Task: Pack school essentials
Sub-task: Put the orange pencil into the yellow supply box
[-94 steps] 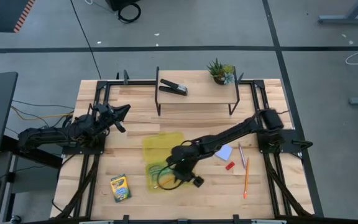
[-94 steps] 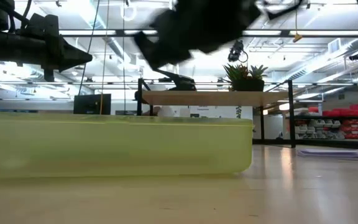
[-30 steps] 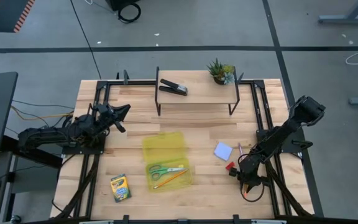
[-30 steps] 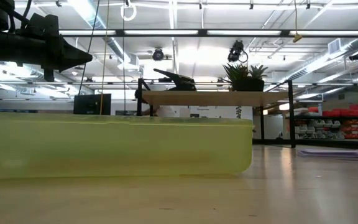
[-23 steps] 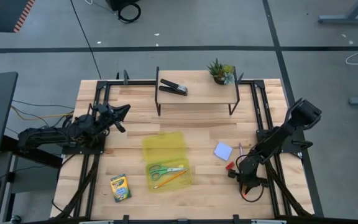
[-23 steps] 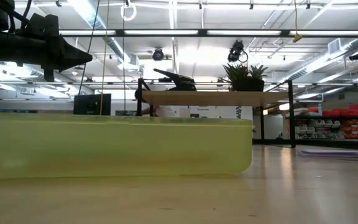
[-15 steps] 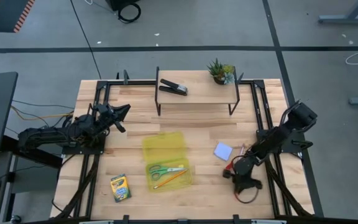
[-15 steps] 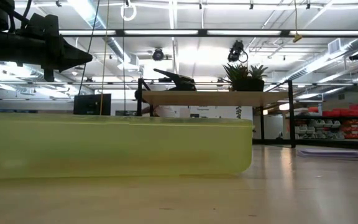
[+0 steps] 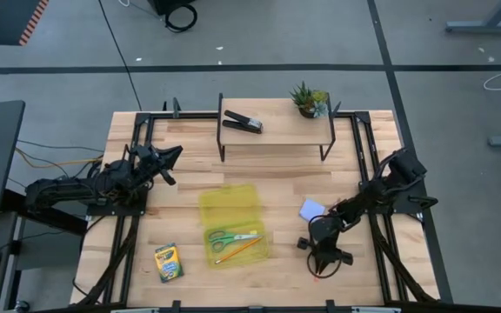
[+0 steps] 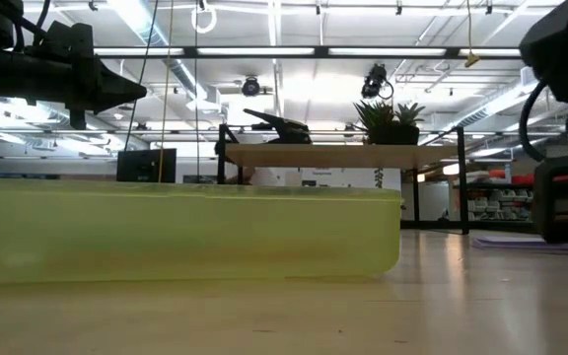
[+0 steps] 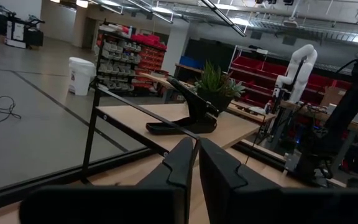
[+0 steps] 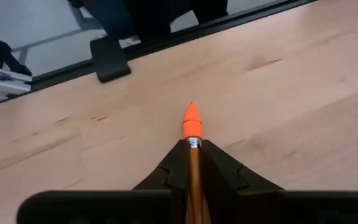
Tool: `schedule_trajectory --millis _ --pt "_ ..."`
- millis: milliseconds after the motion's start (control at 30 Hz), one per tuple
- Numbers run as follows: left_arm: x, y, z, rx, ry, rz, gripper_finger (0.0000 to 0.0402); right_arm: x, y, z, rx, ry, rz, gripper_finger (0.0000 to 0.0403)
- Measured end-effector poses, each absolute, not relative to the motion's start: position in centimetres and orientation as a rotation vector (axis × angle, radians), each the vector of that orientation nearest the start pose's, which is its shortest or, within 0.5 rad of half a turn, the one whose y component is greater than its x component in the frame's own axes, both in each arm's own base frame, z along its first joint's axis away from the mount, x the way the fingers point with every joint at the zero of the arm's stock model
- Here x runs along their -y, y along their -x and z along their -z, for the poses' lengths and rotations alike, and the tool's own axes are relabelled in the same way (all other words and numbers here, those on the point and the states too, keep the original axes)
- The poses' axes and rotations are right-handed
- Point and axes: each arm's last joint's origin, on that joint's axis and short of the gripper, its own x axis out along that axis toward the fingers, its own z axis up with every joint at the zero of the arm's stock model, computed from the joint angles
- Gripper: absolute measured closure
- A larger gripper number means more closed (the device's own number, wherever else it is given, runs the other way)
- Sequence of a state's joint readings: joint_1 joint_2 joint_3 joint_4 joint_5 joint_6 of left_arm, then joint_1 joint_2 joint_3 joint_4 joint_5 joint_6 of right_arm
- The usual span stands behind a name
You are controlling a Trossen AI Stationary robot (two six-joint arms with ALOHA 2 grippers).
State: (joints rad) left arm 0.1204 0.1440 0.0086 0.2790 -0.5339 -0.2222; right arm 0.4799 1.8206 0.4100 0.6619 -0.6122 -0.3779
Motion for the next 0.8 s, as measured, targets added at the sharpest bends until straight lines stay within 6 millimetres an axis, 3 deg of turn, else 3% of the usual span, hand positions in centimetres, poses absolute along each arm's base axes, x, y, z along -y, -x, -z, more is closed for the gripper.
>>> schedule_trajectory --millis 800 --pt "-2.7 -9.9 -18.1 0.216 0.244 -0.635 0.0365 -13.6 -25.3 -9.3 -0.523 0.227 -1.063 0.0366"
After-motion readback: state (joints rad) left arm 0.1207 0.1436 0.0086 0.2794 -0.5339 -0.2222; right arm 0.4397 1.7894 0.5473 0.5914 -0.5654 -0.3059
